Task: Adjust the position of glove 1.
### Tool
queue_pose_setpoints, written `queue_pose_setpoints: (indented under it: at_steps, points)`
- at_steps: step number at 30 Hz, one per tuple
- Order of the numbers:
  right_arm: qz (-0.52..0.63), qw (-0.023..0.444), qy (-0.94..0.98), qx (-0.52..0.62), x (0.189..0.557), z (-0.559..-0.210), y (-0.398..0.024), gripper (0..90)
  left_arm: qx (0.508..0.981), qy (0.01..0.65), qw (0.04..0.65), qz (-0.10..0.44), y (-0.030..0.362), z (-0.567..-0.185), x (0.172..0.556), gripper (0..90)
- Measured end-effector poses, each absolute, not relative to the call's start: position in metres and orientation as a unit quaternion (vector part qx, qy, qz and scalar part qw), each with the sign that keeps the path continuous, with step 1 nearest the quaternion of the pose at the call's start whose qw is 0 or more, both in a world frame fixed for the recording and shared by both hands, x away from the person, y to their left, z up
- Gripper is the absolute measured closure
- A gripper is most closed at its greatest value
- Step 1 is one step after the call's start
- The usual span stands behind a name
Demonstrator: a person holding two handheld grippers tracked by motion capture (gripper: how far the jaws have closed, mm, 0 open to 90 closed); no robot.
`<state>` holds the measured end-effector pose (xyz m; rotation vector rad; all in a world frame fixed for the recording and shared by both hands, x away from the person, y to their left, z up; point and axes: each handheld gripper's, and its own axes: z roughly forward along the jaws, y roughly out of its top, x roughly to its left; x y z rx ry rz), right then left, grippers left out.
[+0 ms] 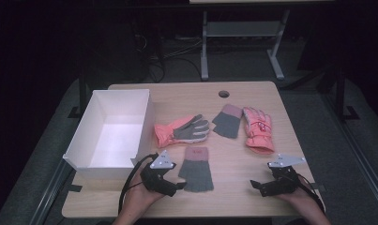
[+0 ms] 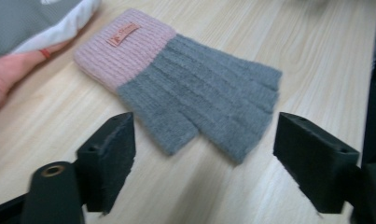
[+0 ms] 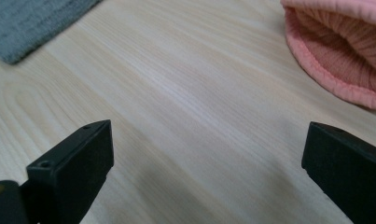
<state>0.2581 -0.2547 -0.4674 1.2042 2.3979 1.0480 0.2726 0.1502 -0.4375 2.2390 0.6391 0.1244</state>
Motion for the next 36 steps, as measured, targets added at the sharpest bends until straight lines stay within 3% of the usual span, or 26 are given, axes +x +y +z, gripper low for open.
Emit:
queue_pose_setpoints:
  at_steps: [9,12,17,25,26,28,29,30,31,36]
  points:
    - [0.354,0.113,0.832,0.413,0.258,-0.461,-0.253,1.9,0.890,0.247,0.381,0.042,0.145,-0.439,0.271,17.4]
    - [0.366,0.101,0.828,0.413,0.257,-0.456,-0.250,6.9,0.888,0.242,0.384,0.068,0.145,-0.437,0.267,15.2]
    - [0.370,0.091,0.832,0.403,0.258,-0.453,-0.240,15.0,0.886,0.255,0.383,0.053,0.146,-0.439,0.268,12.2]
    - [0.393,0.086,0.837,0.371,0.262,-0.445,-0.221,42.6,0.887,0.258,0.384,0.020,0.146,-0.440,0.272,14.2]
    - [0.401,0.085,0.837,0.362,0.263,-0.443,-0.216,50.8,0.887,0.252,0.385,0.015,0.146,-0.440,0.272,19.7]
    - [0.403,0.085,0.838,0.358,0.263,-0.442,-0.213,55.2,0.889,0.250,0.383,0.025,0.146,-0.440,0.270,20.5]
    - [0.404,0.082,0.840,0.353,0.264,-0.442,-0.210,60.1,0.892,0.247,0.376,0.035,0.145,-0.439,0.270,19.5]
    - [0.403,0.084,0.846,0.339,0.265,-0.442,-0.204,70.6,0.891,0.250,0.378,0.037,0.145,-0.438,0.271,18.7]
    - [0.403,0.084,0.846,0.339,0.265,-0.442,-0.204,70.6,0.891,0.250,0.378,0.037,0.145,-0.438,0.271,17.6]
    - [0.409,0.054,0.852,0.322,0.270,-0.440,-0.191,88.1,0.888,0.253,0.382,0.030,0.141,-0.436,0.273,14.1]
